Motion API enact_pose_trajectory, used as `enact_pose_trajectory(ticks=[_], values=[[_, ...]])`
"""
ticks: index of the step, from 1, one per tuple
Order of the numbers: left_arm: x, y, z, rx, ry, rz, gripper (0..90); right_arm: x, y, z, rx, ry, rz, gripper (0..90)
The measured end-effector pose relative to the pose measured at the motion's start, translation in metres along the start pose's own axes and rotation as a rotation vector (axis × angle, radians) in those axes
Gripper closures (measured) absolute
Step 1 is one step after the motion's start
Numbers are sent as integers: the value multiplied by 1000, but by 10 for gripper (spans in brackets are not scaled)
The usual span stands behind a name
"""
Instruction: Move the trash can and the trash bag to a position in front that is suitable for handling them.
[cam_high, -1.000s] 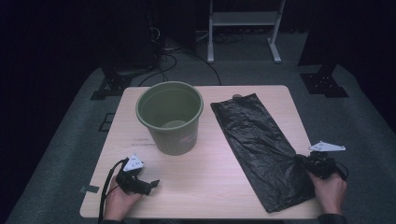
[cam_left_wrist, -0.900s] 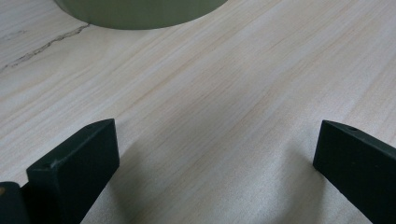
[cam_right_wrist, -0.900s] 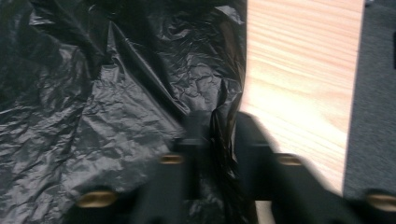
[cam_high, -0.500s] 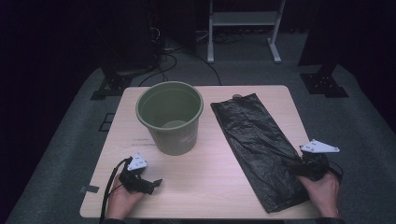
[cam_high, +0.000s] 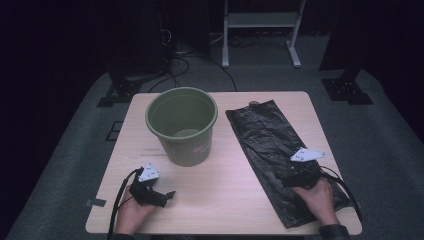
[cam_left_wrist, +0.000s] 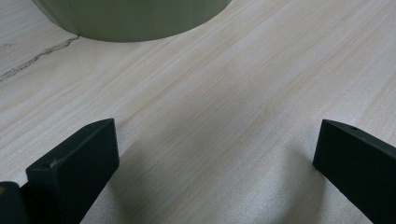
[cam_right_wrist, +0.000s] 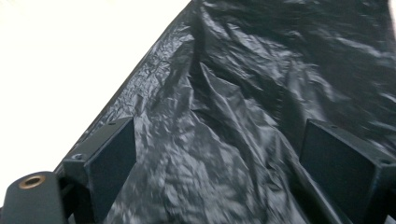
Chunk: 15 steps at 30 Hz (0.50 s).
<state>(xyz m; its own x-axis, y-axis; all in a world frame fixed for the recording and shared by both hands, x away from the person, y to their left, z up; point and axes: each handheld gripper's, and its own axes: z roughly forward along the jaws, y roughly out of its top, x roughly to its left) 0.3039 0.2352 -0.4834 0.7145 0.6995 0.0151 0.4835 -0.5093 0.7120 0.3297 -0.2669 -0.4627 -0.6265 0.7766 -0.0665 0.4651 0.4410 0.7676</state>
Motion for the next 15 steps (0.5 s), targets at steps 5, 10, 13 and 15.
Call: enact_pose_trajectory(ticks=[5, 10, 13, 15], values=[[0, 0, 0, 0, 0, -1, 0, 2, -5, 11, 53, -11, -11, 100], [3, 0, -1, -20, -23, -25, 0, 4, -8, 19, 81, -2, -16, 101], [5, 1, -3, -36, -22, -34, 0, 3, -11, 19, 64, 14, 3, 101], [6, 2, -6, -48, -25, -50, 0, 0, -14, 20, 51, 41, 34, 102]])
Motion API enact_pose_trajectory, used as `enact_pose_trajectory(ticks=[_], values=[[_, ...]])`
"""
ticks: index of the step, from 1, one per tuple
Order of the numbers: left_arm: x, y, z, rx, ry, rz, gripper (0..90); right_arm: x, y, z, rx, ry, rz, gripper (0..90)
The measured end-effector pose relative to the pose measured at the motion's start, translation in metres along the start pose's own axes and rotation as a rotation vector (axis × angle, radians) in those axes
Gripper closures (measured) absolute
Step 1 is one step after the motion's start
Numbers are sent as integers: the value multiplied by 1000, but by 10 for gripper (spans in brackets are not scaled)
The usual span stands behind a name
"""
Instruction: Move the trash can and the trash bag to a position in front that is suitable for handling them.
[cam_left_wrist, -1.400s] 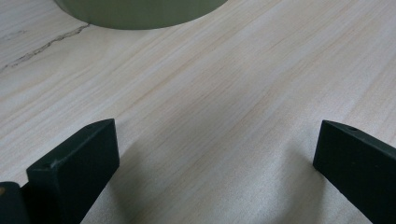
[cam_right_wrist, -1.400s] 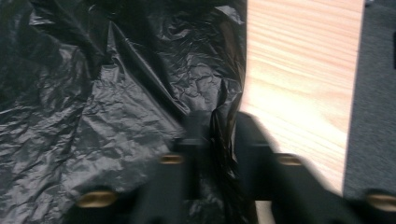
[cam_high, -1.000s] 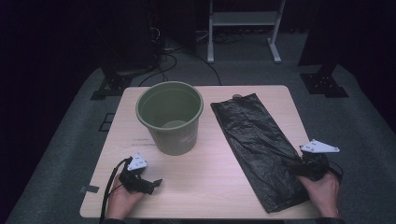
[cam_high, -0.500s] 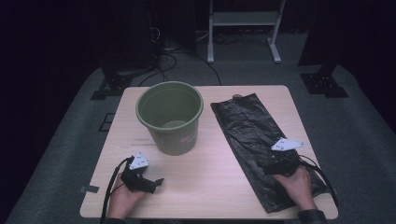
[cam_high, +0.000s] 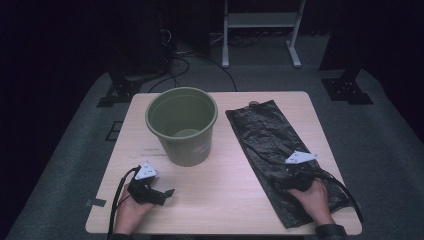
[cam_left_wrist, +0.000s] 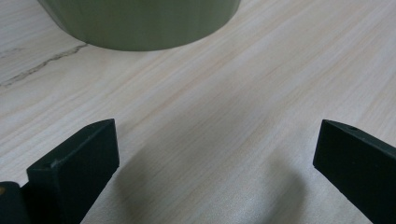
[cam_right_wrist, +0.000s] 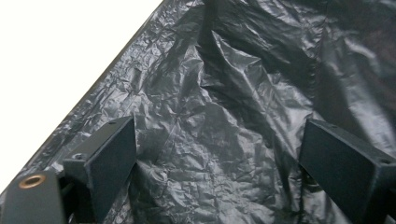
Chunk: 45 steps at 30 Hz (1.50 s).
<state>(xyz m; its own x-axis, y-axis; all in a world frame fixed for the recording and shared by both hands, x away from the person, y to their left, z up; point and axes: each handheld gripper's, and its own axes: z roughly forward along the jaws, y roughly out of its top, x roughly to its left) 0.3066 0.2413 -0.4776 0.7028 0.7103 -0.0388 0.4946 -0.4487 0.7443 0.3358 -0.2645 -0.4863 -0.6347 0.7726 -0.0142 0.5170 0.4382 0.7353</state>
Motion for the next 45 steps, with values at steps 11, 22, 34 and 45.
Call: enact_pose_trajectory(ticks=[11, 22, 34, 45], values=[[6, 11, -21, -66, -12, -46, 0, -2, -1, 0, 9, 13, 19, 102], [12, 42, -57, -131, -8, -63, 0, -2, -1, 0, 9, 13, 20, 102], [17, 80, -82, -166, 3, -35, 0, -2, -1, 0, 9, 13, 20, 102], [28, 107, -98, -197, 20, -30, 0, -2, -1, 0, 9, 13, 20, 102]])
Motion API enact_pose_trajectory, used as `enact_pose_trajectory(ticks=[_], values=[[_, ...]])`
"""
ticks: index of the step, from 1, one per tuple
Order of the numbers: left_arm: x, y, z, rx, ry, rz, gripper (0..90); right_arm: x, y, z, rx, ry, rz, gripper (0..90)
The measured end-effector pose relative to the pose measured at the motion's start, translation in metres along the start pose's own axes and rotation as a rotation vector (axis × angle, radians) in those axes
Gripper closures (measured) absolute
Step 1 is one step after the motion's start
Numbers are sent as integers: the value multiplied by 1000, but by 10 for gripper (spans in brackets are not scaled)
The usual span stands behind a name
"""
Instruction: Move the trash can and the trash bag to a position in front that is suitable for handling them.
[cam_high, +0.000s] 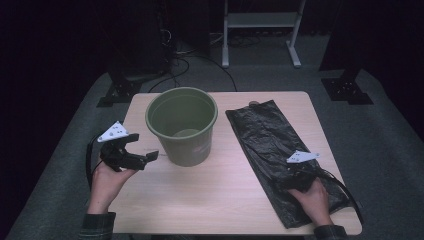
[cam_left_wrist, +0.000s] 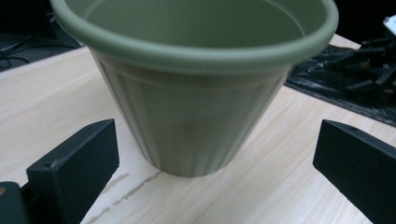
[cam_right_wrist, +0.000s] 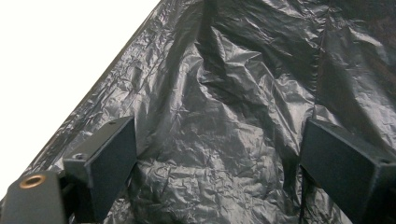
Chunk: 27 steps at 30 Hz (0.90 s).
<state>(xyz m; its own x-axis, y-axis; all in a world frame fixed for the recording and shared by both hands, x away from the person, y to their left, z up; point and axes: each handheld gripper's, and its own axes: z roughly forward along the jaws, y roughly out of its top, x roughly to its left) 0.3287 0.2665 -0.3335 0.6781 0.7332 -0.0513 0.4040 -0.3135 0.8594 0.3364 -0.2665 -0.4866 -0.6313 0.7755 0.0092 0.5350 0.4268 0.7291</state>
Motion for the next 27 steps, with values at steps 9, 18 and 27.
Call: enact_pose_trajectory(ticks=[9, 18, 27], values=[[9, 25, -4, -15, -4, 21, 0, 0, 0, 0, 0, 0, 1, 103], [25, 44, 0, -8, 4, 19, 0, 0, 0, 0, 0, 0, 1, 103], [47, 59, 5, -21, 1, 4, 0, 0, 0, 0, 0, 0, 1, 103]])
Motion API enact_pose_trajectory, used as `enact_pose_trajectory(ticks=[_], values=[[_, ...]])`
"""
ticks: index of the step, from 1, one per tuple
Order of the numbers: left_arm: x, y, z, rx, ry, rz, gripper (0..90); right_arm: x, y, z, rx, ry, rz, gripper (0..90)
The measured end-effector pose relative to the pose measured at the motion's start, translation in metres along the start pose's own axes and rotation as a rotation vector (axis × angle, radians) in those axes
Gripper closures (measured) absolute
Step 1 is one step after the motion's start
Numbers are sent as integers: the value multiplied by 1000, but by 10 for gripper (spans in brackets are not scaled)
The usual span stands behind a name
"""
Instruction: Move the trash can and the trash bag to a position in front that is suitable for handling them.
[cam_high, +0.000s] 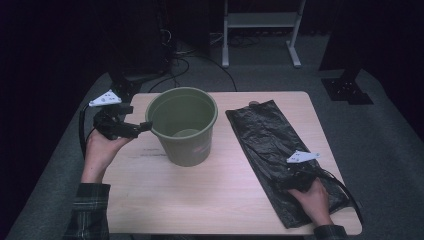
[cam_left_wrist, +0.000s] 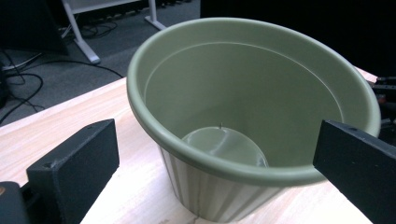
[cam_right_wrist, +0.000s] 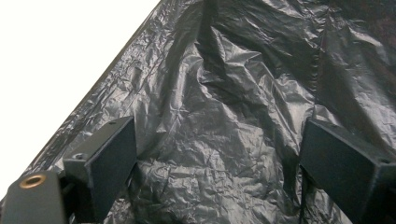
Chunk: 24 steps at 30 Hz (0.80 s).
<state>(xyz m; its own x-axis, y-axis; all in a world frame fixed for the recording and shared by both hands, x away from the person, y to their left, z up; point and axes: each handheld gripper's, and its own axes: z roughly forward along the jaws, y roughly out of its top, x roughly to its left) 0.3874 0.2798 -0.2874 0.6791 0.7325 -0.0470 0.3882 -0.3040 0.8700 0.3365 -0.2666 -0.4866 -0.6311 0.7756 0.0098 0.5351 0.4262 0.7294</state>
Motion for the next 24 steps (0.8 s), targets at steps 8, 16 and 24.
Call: enact_pose_trajectory(ticks=[8, 16, 24], values=[[18, 7, 21, 32, -4, -4, 0, 0, 0, 0, 0, -1, 2, 103], [20, 10, 42, 72, 19, 9, 0, 0, 0, 0, 0, -1, 1, 103], [15, 7, 54, 103, 23, 6, 0, 0, 0, 0, 0, 0, 1, 103]])
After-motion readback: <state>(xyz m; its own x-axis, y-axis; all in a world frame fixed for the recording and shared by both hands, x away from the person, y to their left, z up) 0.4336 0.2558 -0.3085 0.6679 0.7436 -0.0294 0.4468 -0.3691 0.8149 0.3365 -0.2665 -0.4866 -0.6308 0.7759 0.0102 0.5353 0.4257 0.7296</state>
